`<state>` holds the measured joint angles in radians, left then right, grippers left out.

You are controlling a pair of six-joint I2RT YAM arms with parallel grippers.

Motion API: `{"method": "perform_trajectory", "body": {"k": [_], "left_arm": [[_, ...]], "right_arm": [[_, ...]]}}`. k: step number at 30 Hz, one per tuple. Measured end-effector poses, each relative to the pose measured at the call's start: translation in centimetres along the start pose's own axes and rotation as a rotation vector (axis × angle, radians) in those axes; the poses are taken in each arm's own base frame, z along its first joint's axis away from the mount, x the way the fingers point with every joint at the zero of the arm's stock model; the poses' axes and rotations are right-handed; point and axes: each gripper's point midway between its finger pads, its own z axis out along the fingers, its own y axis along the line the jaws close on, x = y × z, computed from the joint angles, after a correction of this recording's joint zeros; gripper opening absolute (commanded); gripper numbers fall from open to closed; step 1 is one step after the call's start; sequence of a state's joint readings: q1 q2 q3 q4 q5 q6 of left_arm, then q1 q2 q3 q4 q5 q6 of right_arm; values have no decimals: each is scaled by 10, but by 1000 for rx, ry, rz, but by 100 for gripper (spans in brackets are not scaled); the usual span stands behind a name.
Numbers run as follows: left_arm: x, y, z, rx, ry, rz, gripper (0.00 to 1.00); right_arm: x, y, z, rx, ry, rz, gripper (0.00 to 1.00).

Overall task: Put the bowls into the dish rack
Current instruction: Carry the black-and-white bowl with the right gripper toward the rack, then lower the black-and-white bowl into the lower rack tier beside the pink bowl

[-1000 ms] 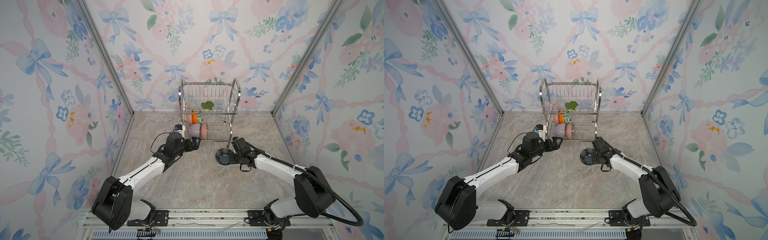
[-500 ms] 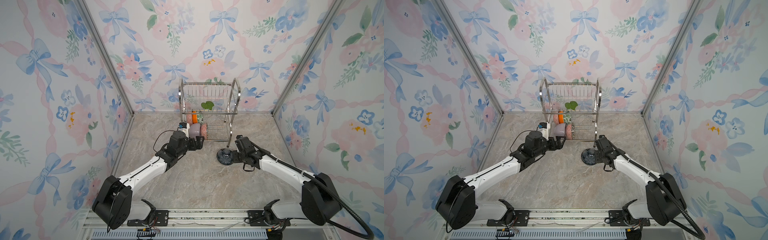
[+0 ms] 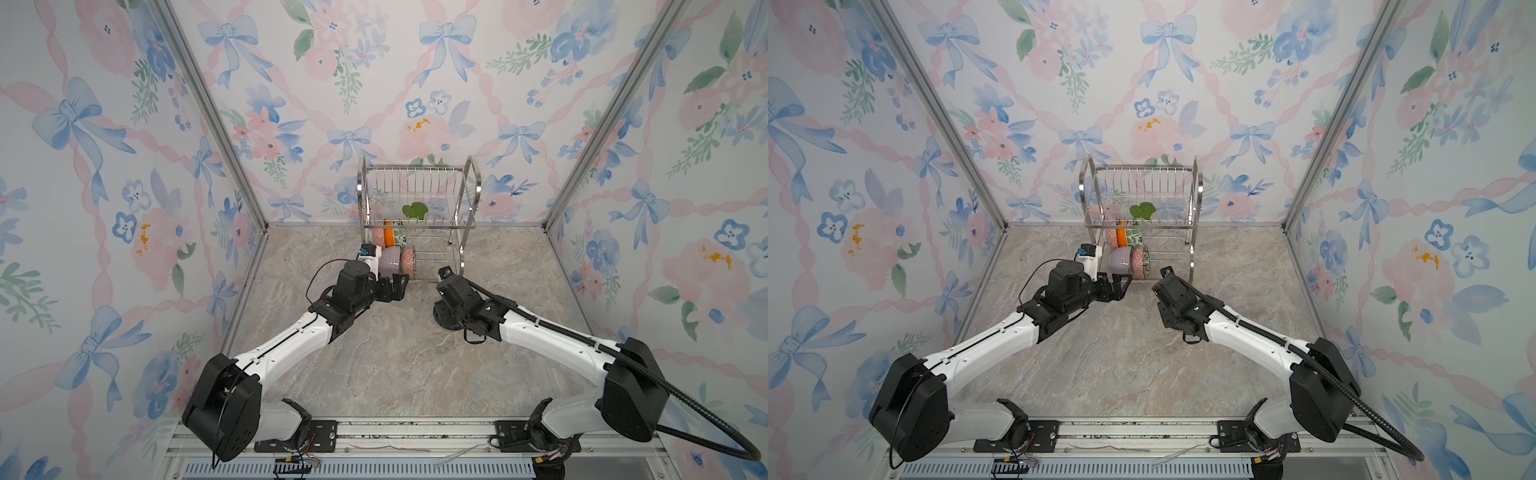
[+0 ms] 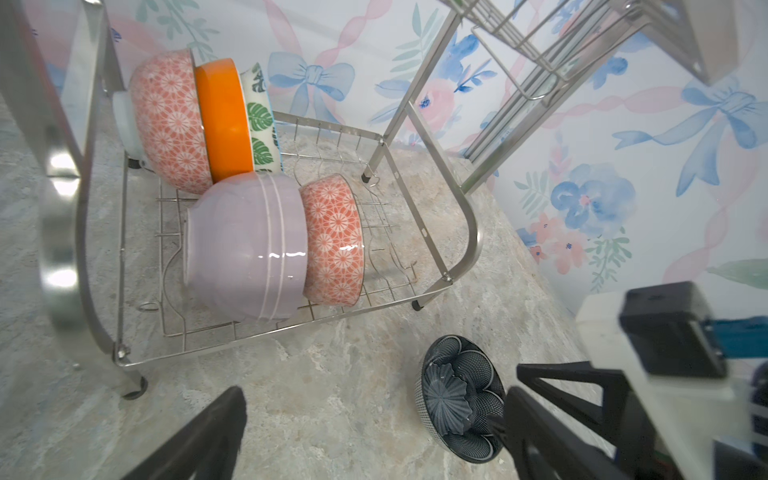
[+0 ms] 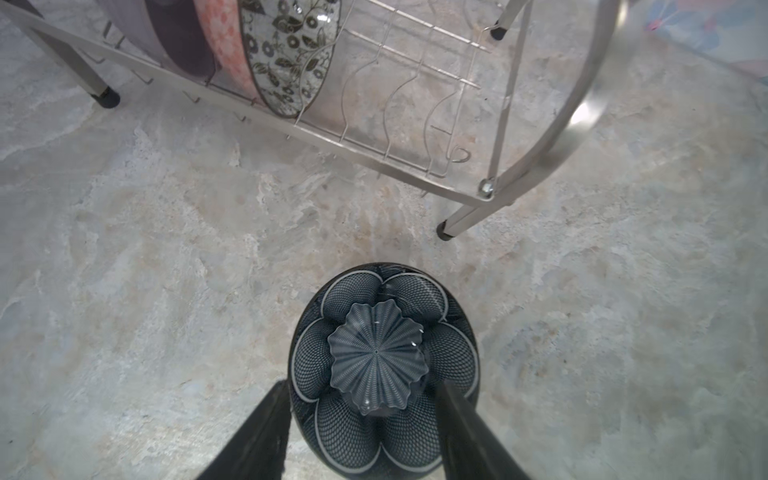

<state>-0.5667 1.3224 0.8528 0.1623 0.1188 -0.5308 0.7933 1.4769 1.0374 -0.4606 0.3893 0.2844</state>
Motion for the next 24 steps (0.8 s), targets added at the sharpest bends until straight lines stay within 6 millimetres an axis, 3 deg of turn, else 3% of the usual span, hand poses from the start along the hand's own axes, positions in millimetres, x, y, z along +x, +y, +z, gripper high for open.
{"method": "perform_trajectory", "body": {"k": [5,14,21,24], "left_arm": [[11,-5,-6,47,21,0,98],[37,16,-18,17,53,-22,98],[39,20,-18,6,58,-41,98],[40,21,-16,4,57,-45,98]], "right_arm": [[8,21,22,-23,65,-38,58],[36,36,54,-34,169,-74,51],[39,36,58,-30,178,-82,34],[38,34,58,-27,178,-79,31]]}}
